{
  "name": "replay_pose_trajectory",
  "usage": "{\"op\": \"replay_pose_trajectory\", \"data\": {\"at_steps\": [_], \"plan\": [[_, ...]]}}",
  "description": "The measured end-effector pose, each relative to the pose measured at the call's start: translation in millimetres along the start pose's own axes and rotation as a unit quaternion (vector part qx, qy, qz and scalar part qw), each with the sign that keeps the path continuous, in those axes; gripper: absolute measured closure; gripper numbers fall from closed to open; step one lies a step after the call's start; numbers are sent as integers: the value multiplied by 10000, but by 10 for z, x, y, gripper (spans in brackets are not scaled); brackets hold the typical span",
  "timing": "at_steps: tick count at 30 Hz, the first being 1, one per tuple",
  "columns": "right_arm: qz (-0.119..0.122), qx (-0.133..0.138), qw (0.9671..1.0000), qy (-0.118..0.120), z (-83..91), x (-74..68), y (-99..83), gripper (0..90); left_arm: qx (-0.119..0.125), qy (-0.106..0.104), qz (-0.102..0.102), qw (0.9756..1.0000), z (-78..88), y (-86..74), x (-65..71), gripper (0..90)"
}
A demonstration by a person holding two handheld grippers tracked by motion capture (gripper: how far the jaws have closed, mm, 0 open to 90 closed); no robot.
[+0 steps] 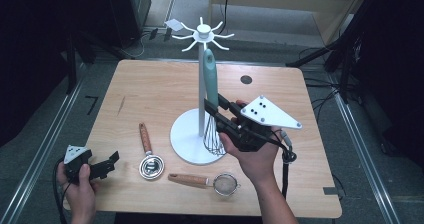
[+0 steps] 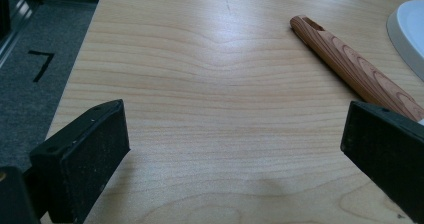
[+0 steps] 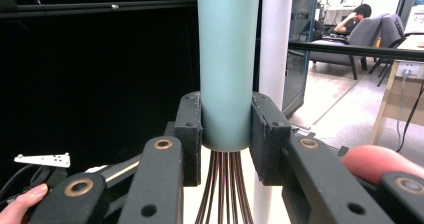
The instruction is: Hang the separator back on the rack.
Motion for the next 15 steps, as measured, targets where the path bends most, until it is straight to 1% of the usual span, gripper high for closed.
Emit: {"op": "replay_pose_trajectory", "data": {"at_steps": [7, 14, 15], "plan": [[-59, -65, 9999, -50, -66, 15, -13, 709, 9, -5, 0, 10000, 0, 0, 0, 0], [-30, -68, 9998, -175, -107, 43, -28, 707, 12, -5, 10, 10000, 0, 0, 1, 0], [-19, -72, 9998, -165, -110, 43, -33, 706, 10, -5, 11, 10000, 0, 0, 1, 0]]}}
Point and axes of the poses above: each handheld gripper's, and its own axes: z roughly backward along the jaws, y roughly out of its top, x roughly to its right, the point moved 6 cm from there along -z, roughly forward along the jaws, and after that the axes turned 2 degrees about -x, right-handed, at the moved point
